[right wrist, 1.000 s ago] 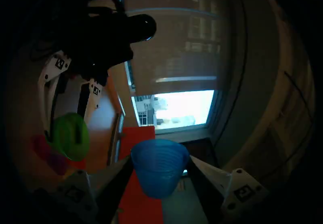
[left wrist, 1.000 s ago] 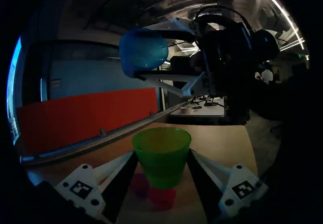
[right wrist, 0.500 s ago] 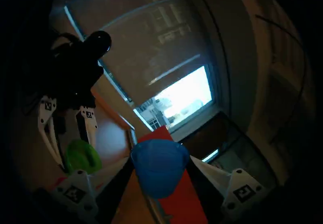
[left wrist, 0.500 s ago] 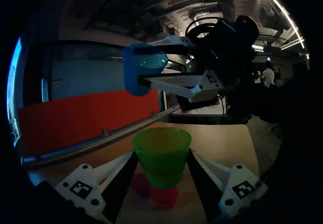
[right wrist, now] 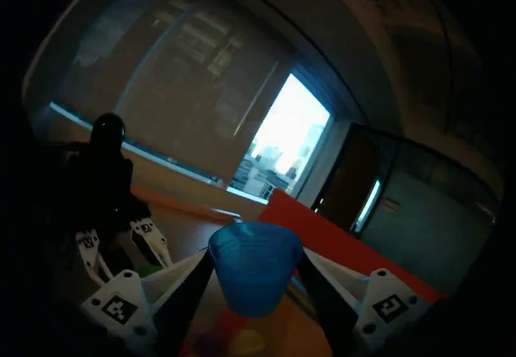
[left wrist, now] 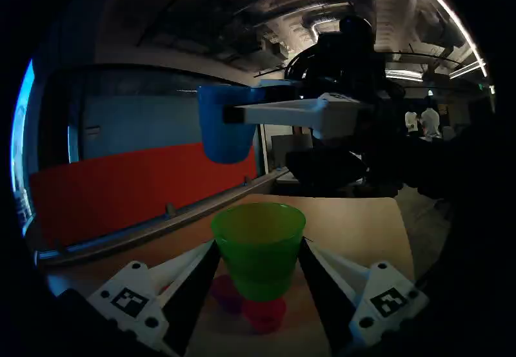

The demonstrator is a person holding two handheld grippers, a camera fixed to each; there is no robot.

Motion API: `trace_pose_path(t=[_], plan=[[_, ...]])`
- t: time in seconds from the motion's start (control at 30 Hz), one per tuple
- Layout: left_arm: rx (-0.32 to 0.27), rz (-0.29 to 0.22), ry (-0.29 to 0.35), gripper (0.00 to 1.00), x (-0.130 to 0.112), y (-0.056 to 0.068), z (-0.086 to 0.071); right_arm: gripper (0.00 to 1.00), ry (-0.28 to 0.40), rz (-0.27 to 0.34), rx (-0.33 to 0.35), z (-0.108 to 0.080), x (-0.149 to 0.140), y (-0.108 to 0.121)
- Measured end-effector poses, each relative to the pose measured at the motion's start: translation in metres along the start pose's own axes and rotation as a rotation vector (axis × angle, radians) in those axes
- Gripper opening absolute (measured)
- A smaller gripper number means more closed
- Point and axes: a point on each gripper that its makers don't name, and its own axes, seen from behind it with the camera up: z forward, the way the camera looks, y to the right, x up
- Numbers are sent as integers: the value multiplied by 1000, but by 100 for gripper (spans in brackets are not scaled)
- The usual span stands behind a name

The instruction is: Pour water

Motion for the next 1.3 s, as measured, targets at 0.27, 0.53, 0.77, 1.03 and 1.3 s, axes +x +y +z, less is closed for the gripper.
trace_pose_path(t=[0.27, 0.53, 0.77, 1.03, 1.3], plan=[[2, 7, -5, 82, 0, 0, 0, 90, 15, 226, 32, -1, 4, -5], [8, 5, -8, 82, 1, -4, -1, 90, 26, 293, 48, -3, 9, -8], [20, -6, -19, 82, -1, -10, -4, 90, 18, 288, 38, -6, 5, -7], [51, -32, -41, 82, -12, -25, -9, 90, 2, 306, 22, -17, -10, -2], [96, -39, -72, 82, -26, -44, -19, 90, -23, 305, -22, -36, -34, 14]])
